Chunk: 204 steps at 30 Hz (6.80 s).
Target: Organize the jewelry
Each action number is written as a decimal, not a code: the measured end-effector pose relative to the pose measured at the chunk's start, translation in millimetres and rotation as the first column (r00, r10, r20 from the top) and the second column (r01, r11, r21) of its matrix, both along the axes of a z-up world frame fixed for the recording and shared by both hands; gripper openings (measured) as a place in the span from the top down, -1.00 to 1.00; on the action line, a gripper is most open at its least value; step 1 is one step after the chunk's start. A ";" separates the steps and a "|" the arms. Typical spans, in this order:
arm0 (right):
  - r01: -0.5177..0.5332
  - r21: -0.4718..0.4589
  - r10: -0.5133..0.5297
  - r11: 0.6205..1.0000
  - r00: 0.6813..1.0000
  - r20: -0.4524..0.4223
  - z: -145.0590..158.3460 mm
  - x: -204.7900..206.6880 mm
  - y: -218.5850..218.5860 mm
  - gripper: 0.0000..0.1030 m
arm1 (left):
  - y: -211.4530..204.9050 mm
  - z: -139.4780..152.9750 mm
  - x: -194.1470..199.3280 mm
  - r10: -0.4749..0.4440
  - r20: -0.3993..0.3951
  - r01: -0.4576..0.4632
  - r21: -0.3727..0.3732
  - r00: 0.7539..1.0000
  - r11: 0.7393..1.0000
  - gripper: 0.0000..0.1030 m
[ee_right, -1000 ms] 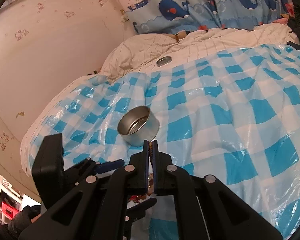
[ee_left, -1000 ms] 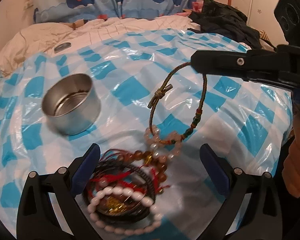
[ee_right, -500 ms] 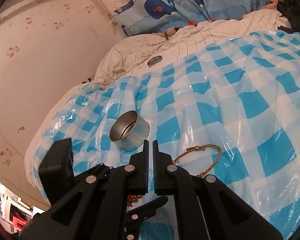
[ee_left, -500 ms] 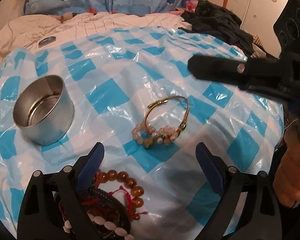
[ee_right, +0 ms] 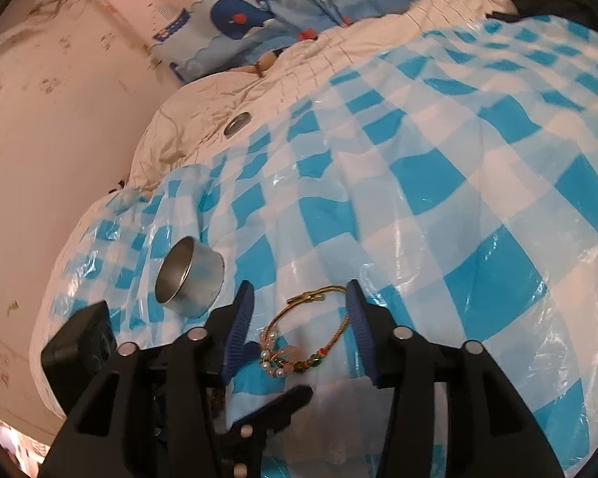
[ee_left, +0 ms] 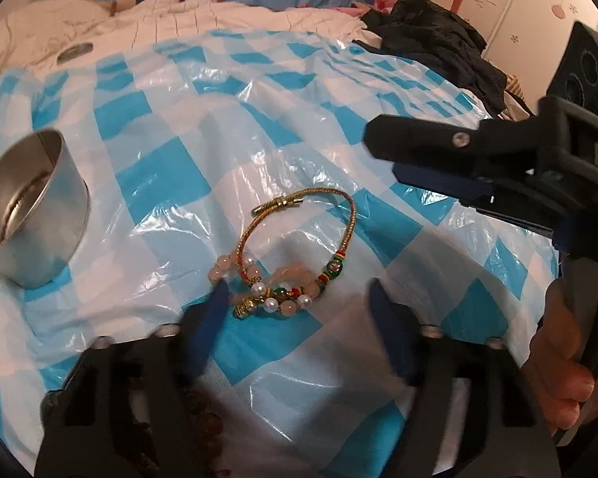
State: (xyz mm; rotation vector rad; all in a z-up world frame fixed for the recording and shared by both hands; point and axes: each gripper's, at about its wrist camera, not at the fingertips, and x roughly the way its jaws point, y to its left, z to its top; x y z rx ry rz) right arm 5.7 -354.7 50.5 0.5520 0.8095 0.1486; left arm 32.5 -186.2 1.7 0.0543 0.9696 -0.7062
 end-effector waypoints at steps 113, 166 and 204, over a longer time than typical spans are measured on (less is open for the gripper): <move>-0.281 -0.214 0.308 0.936 0.946 0.104 30.7 93.1 174.0 0.87 | 217.1 80.1 64.2 0.375 0.024 -0.371 -0.098 0.927 0.923 0.27; -0.411 -0.319 0.402 0.854 0.910 -0.095 -9.1 -6.2 152.3 -0.16 | 164.0 20.6 -50.9 0.014 0.018 -0.016 0.085 1.000 0.996 0.88; -0.360 -0.391 0.401 0.847 0.916 0.024 17.2 -8.6 158.8 0.80 | 201.8 108.0 -25.6 0.152 0.180 -0.142 -0.069 0.972 0.987 0.88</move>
